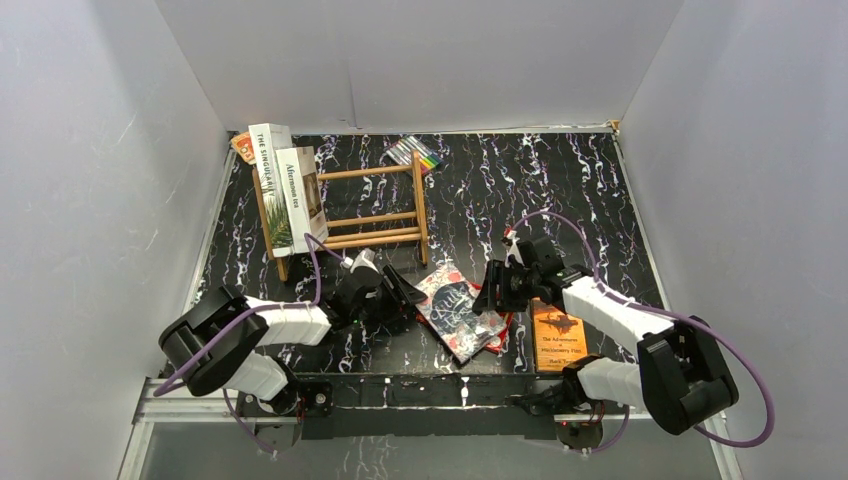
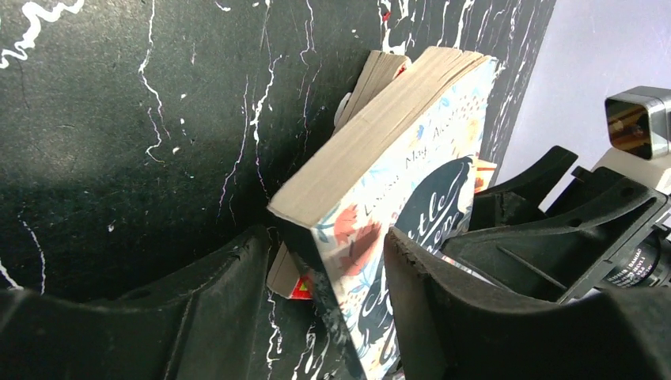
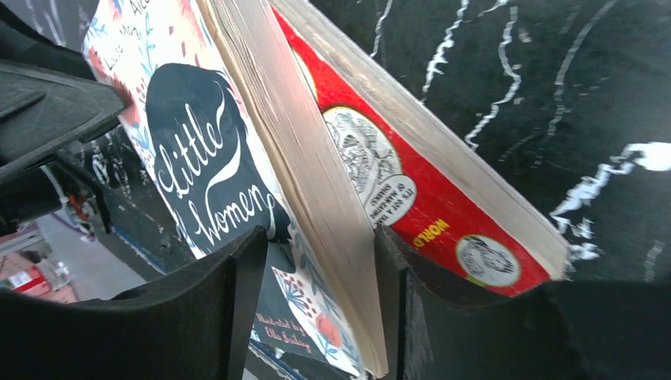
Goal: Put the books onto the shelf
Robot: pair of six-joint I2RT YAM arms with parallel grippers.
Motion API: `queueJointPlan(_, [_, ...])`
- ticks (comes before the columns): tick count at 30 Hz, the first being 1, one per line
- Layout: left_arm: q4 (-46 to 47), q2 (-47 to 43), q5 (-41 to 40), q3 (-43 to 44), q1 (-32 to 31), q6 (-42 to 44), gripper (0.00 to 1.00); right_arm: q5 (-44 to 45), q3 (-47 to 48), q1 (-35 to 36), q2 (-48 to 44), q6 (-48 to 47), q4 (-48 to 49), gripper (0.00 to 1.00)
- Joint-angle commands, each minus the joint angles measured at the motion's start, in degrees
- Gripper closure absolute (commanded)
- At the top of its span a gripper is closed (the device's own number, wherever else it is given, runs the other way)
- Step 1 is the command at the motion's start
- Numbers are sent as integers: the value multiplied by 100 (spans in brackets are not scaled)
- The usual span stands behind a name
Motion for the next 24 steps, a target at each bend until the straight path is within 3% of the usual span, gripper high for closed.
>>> queueJointPlan(1, [351,-35,-30,-106,24,270,47,-585,-378,203,156,427,522,42])
queueJointPlan(10, [1358,219,-22,-251,32,23,49,-549,-511,322,508,535,558,47])
queueJointPlan(14, [1665,254,-3,-286,27,-48,61,-477,-397,327,633,498,519,47])
queueJointPlan(21, [1822,-35,509,-311,54,-131,71,-508,-430,333,787,546,691,46])
queueJointPlan(24, [1834,-313,469,-435,57,-114,86,-552,-433,332,805,567,762,45])
